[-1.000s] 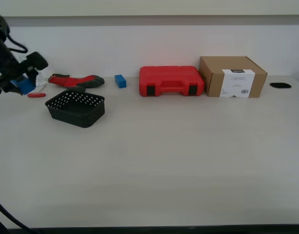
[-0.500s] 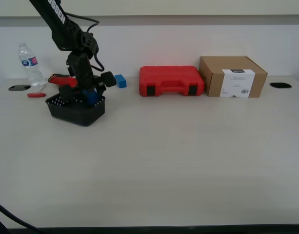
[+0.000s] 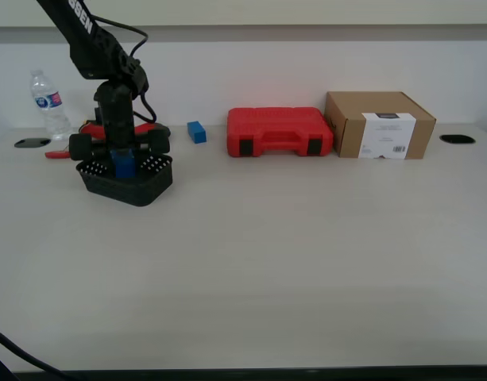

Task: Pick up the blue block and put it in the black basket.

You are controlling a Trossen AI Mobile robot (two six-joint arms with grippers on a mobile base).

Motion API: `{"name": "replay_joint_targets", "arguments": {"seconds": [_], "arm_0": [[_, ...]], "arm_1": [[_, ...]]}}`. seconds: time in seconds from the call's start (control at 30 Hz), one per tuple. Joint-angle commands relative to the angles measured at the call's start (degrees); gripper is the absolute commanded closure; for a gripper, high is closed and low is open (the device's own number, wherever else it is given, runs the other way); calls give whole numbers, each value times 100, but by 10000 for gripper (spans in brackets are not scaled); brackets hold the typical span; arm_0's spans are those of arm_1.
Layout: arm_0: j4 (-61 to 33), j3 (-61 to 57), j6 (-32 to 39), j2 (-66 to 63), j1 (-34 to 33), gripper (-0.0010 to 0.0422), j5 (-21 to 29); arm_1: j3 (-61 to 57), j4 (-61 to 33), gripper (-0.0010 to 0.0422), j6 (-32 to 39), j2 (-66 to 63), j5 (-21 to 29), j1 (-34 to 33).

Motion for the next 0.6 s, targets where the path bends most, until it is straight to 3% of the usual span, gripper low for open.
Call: {"name": "replay_joint_targets", "arguments": {"seconds": [0.03, 0.17, 0.27, 0.4, 0.5, 0.57, 0.6], "arm_0": [[26, 11, 0, 2, 2, 413, 0], [24, 11, 0, 2, 4, 413, 0], [24, 11, 0, 2, 4, 413, 0], [26, 11, 0, 2, 4, 413, 0], [26, 11, 0, 2, 4, 413, 0], [26, 11, 0, 2, 4, 413, 2], [24, 11, 0, 2, 4, 413, 0]], "arm_1": [[-144, 7, 413, 17, -7, 4, 33], [-214, 125, 411, 149, -7, 651, 81], [-247, 98, 366, 153, -7, 1115, 179], [-247, 44, 238, 133, -7, 1311, 227], [-247, 4, 95, -37, -9, 1351, 227], [-212, -179, 26, -223, -9, 1351, 238], [-208, -210, 12, -219, -9, 1351, 243]]}}
